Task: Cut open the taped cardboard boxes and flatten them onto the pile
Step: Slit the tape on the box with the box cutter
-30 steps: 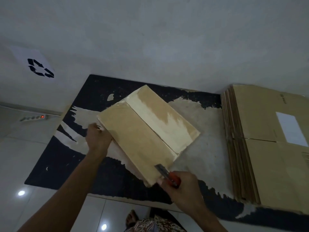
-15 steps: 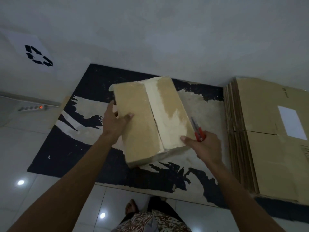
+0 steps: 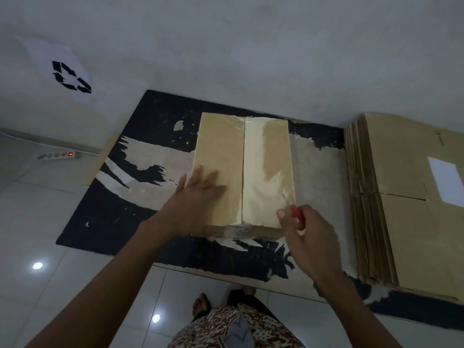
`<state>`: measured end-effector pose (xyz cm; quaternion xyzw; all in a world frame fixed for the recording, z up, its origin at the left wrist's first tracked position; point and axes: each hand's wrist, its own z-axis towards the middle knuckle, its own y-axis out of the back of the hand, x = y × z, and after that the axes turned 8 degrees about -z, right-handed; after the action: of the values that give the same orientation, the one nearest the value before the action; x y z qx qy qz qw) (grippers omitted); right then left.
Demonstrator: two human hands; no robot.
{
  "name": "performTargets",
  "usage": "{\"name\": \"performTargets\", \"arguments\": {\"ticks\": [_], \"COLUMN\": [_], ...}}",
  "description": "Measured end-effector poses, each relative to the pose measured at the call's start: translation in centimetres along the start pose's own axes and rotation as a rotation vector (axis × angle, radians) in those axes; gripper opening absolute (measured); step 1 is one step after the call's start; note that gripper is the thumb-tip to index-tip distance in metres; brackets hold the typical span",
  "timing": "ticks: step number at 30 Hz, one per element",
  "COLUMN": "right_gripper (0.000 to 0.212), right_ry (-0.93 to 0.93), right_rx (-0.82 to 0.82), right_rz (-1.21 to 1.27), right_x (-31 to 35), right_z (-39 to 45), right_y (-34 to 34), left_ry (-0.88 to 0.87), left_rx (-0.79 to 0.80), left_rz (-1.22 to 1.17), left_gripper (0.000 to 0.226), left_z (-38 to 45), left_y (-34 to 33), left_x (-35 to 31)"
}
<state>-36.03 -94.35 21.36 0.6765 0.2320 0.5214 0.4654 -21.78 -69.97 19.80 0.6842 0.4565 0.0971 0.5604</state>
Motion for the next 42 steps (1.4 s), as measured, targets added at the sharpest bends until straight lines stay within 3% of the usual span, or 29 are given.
{"name": "performTargets", "arguments": {"ticks": [2, 6, 10, 15, 30, 42], "right_gripper": [0.044, 0.048, 0.046, 0.045, 0.041, 0.035], "right_ry": [0.098, 0.201, 0.178, 0.147, 0.174, 0.163], "right_rx": [0.109, 0.124, 0.086, -0.031, -0.147, -0.072], "right_rz": [-0.044, -0.326, -0.467, -0.48, -0.502, -0.485], "right_x": [0.9, 1.6, 1.8, 2.5, 4.7, 3.6], "right_z": [-1.6, -4.2, -5.0, -4.2, -2.1, -1.6], "right_y": [-0.6, -2.8, -4.3, -4.3, -3.5, -2.0], "left_ry": [-0.013, -0.001, 0.008, -0.03, -0.009, -0.075], "left_rx": [0.0, -0.004, -0.042, -0.034, 0.008, 0.029], "left_rz": [0.061, -0.107, -0.165, -0.084, -0.095, -0.022], "left_gripper": [0.104, 0.099, 0.07, 0.058, 0.057, 0.055], "left_z": [-0.4, -1.1, -0.5, -0.1, -0.4, 0.4], "left_y": [0.8, 1.9, 2.6, 3.8, 4.9, 3.4], "left_x": [-0.7, -1.7, -1.9, -2.3, -3.0, -1.7]}}
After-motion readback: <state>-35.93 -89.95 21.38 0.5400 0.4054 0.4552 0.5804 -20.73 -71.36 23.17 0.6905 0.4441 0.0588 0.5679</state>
